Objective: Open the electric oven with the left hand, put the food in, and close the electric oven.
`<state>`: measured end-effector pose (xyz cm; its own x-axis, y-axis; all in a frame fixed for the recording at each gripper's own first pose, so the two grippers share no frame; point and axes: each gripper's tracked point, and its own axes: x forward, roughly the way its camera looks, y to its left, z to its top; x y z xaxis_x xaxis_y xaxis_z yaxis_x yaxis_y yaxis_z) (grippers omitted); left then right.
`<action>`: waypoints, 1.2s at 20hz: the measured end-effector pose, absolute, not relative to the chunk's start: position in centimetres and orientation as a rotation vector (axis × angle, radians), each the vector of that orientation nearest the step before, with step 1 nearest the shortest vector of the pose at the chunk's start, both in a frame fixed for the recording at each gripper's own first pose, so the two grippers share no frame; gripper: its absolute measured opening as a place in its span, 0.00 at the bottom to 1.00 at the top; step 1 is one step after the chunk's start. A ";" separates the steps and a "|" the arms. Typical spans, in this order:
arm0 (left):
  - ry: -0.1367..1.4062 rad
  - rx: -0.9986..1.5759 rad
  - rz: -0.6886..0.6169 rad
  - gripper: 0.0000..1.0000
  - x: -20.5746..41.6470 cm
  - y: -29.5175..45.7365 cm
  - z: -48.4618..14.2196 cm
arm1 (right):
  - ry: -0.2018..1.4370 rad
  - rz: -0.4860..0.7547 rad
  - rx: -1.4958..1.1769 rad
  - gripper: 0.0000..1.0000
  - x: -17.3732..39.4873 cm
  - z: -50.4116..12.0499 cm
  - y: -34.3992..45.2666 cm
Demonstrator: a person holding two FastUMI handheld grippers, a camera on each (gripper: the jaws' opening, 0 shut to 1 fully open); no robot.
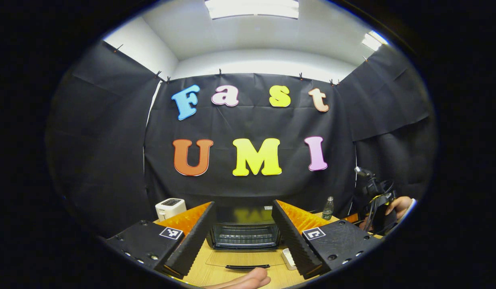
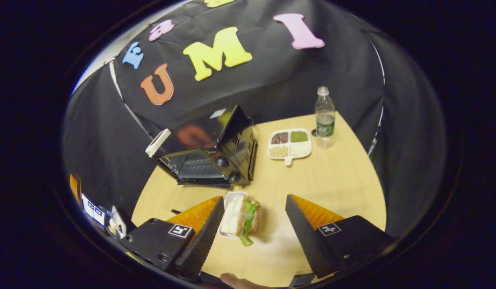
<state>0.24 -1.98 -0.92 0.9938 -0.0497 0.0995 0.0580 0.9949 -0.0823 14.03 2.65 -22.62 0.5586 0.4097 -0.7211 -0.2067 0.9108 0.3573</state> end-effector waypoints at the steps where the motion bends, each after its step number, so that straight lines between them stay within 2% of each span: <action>1: -0.099 -0.087 -0.045 0.93 0.2 -1.7 -1.0 | 0.960 0.373 0.265 0.98 14.3 -23.8 2.9; 8: -0.057 -0.071 0.004 0.93 -0.1 0.2 -1.8 | 1.219 0.548 0.465 0.97 13.6 -28.8 6.7; 9: -0.046 -0.070 -0.012 0.93 0.0 -0.3 -2.2 | 1.253 0.572 0.488 0.84 13.2 -29.3 7.0; 10: -0.037 -0.072 -0.019 0.93 0.1 -0.6 -2.4 | 1.273 0.577 0.502 0.96 13.3 -29.9 7.1; 14: -0.021 -0.072 -0.032 0.93 0.4 -0.8 -3.0 | 1.311 0.548 0.524 0.91 13.7 -31.3 6.6; 17: -0.003 -0.076 -0.020 0.93 0.8 -0.6 -3.7 | 1.362 0.536 0.567 0.79 13.0 -31.8 7.0; 18: 0.004 -0.081 -0.020 0.93 0.9 -0.6 -4.1 | 1.382 0.530 0.595 0.64 12.7 -31.8 7.4; 21: 0.026 -0.092 -0.037 0.93 0.8 -0.9 -5.1 | 1.365 0.506 0.597 0.46 12.5 -31.7 7.5; 24: 0.040 -0.074 -0.027 0.93 0.5 -0.3 -5.7 | 1.321 0.485 0.580 0.41 12.2 -30.6 7.5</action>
<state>0.46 -0.32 -5.68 0.9988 -0.0283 -0.0393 0.0253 0.9969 -0.0742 12.15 7.46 -30.57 0.1864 0.6332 -0.7512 -0.0037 0.7651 0.6439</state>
